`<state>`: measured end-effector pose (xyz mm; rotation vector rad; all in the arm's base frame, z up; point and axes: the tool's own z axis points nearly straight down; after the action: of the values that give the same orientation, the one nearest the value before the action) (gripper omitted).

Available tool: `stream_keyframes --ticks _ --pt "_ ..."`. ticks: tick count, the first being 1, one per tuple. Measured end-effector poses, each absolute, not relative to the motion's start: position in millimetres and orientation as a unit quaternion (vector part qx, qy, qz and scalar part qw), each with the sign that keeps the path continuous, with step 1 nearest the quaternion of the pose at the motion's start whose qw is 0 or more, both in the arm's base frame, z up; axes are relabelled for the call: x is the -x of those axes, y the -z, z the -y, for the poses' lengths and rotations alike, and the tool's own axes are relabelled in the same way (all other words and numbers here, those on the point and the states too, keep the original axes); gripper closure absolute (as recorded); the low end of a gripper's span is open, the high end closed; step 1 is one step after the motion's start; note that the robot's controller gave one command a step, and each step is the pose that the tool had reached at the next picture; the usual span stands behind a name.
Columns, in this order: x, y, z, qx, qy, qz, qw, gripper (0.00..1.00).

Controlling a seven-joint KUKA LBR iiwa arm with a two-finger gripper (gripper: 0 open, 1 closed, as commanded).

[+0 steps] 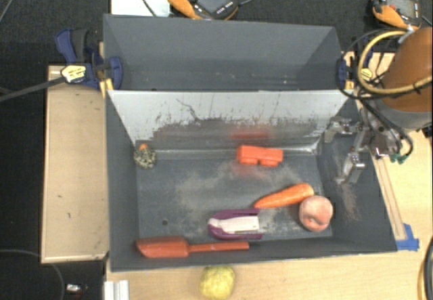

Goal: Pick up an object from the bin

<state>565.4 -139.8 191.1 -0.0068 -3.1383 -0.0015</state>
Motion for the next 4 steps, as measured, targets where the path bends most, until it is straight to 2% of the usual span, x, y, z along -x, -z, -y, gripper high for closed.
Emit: stream_keyframes --ticks 1,2,3,4 --pt "-566.7 -196 139 -0.001 0.0 1.0 -0.002 0.0" --pt "-559.0 -105 86 -0.107 0.0 0.994 -0.003 0.0" --pt "-541.3 -134 63 -0.145 -0.002 0.989 -0.006 0.0" --pt "-539.1 -104 41 -0.162 0.001 0.987 -0.001 0.0"
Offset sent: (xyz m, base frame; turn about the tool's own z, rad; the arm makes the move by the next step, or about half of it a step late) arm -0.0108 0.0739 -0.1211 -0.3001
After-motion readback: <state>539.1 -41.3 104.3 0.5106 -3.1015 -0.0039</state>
